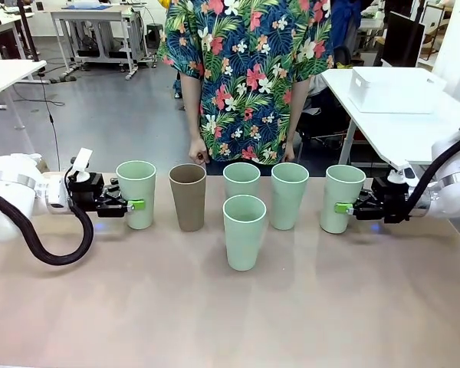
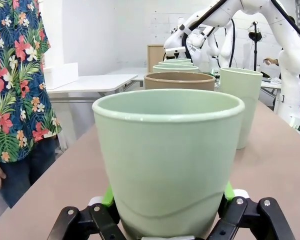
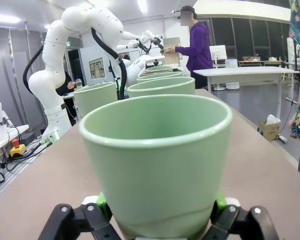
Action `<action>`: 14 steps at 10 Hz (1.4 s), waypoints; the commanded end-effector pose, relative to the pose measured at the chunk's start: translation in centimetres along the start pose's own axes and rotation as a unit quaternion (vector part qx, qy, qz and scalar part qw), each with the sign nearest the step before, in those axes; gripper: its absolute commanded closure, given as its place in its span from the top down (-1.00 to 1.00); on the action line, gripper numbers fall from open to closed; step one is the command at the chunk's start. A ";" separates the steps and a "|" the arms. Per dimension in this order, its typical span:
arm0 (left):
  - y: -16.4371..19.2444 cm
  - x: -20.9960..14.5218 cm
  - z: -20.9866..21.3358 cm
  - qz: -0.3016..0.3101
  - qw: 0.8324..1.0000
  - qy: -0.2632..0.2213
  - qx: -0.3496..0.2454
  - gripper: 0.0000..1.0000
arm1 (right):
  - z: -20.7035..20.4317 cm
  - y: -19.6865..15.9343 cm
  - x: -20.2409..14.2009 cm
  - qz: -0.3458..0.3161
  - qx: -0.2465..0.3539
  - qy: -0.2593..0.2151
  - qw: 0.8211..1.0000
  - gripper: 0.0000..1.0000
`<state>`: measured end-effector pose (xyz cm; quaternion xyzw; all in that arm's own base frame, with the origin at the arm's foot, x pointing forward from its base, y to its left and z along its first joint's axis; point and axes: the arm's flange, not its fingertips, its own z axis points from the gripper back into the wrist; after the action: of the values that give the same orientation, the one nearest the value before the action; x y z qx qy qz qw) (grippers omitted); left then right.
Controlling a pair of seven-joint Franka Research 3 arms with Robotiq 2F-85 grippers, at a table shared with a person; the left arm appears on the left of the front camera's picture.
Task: Stack the cups and store them in the basket.
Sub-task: Pick up two Reusable plastic cups , one in each hand.
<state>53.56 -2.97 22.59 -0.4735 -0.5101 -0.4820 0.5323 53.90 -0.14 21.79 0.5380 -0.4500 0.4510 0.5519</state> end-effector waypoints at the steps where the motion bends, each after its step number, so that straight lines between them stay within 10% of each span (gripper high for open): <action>1: -0.7 0.9 -0.1 0.004 1.000 -0.010 0.019 0.16 | -0.4 0.6 0.6 -0.001 0.001 -0.002 1.000 0.11; 2: -0.8 1.0 0.2 0.026 0.999 -0.019 0.004 -0.38 | 0.0 0.0 0.0 0.000 0.000 0.000 1.000 0.11; 9: 0.0 0.1 0.1 0.000 1.000 0.000 0.001 -0.38 | 0.0 0.0 0.0 0.000 0.000 0.000 1.000 0.11; 10: -0.1 0.0 0.2 0.007 1.000 -0.001 0.001 0.72 | 0.1 0.0 0.0 0.000 0.001 -0.001 1.000 0.72; 14: -2.1 7.8 1.8 -0.012 0.999 -0.046 0.025 0.72 | -0.9 5.7 7.2 0.042 -0.070 -0.027 0.996 0.72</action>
<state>53.00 -1.61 28.62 -0.4670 -0.5354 -0.4772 0.5172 51.99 -0.02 27.65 0.5131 -0.4952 0.4435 0.5430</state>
